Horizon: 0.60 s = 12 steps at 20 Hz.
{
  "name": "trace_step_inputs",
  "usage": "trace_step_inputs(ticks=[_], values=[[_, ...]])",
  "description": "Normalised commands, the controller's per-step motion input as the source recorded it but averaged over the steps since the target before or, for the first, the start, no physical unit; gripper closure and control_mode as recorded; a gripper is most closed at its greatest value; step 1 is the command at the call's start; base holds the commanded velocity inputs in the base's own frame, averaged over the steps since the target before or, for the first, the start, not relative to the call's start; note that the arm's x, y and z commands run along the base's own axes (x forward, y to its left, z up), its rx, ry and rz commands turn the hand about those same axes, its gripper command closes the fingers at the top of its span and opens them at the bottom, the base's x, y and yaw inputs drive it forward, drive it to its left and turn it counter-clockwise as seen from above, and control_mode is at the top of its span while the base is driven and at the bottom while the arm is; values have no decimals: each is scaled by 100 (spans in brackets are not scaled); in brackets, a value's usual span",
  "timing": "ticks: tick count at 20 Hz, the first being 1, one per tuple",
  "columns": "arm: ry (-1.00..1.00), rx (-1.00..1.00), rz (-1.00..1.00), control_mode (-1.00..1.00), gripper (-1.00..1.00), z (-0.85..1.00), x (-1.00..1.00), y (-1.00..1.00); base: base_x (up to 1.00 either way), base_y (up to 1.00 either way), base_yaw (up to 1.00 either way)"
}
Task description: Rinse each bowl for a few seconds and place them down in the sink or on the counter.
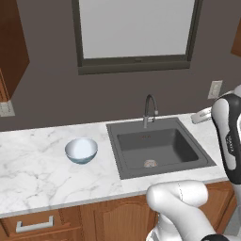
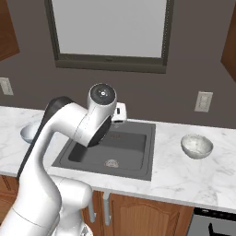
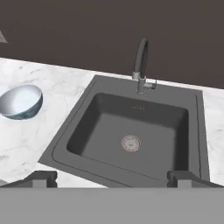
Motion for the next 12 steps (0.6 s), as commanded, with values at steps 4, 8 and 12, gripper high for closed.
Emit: trace_step_inputs(ticks=[4, 8, 12], values=[[-10, 0, 9, -100, -100, -9, 15, -19, 0, 0, 0], [-8, 0, 8, -100, -100, -13, 20, -10, 0, 0, 0], [-10, 0, 7, -100, -100, -15, 15, -11, 0, 0, 0]])
